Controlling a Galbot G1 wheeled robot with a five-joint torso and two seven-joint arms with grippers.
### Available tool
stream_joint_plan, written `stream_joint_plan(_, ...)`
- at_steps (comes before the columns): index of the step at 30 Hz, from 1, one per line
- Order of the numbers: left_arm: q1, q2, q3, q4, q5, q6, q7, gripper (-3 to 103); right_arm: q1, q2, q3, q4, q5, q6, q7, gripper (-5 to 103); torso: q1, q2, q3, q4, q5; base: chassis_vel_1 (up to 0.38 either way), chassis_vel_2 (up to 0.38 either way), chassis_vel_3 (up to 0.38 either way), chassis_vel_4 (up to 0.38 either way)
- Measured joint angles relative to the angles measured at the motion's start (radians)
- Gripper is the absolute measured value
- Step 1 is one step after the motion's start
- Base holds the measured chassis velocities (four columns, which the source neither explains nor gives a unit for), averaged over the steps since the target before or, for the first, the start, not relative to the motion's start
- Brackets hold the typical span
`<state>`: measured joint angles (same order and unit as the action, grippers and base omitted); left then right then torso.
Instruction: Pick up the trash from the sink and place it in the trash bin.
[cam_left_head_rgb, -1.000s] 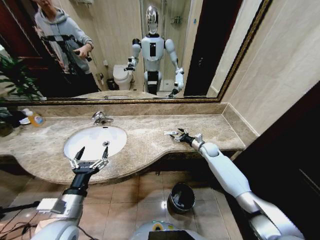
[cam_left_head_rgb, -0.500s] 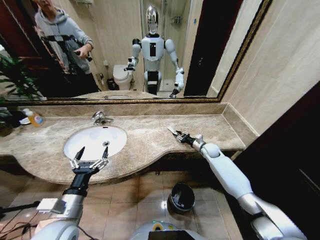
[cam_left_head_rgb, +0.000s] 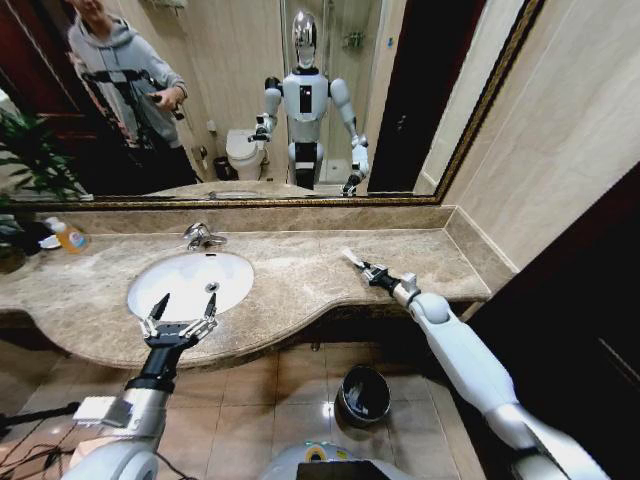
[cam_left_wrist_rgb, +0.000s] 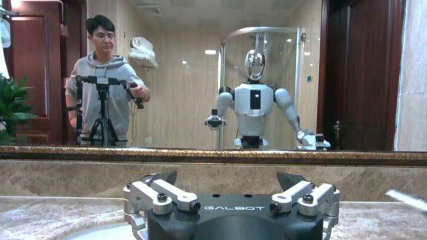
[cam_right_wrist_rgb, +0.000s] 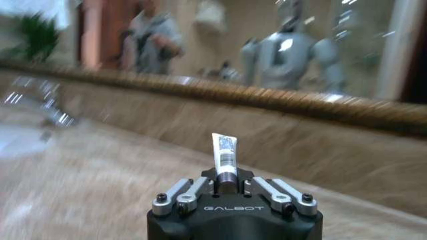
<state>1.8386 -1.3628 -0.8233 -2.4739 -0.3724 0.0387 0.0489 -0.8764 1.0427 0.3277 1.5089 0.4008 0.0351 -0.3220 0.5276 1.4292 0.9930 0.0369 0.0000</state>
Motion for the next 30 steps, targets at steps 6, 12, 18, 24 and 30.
stream_joint_plan(6,0.000,0.000,0.000,0.000,0.000,0.000,0.000,100,-0.209,-0.023,0.132,0.253,0.124,-0.002,0.167,18,0.000,0.000,0.000,-0.0005,-0.0002,0.000,0.000,0.000,0.000)
stream_joint_plan(12,0.000,0.000,0.000,0.000,0.000,0.000,0.000,100,-0.351,0.031,0.214,0.349,0.133,0.043,0.271,18,0.000,0.000,0.000,-0.0001,0.0001,0.000,0.000,0.000,0.000)
stream_joint_plan(18,0.000,0.000,0.000,0.000,0.000,0.000,0.000,100,-0.546,0.134,0.271,0.442,0.105,0.078,0.389,18,0.000,0.000,0.000,-0.0002,-0.0003,0.000,0.000,0.000,0.000)
stream_joint_plan(24,0.000,0.000,0.000,0.000,0.000,0.000,0.000,100,-0.704,0.227,0.293,0.438,-0.001,0.164,0.375,18,0.000,0.000,0.000,-0.0002,-0.0002,0.000,0.000,0.000,0.000)
stream_joint_plan(30,0.000,0.000,0.000,0.000,0.000,0.000,0.000,100,-0.808,0.326,0.287,0.346,-0.170,0.273,0.345,18,0.000,0.000,0.000,-0.0003,-0.0002,0.000,0.000,0.000,0.000)
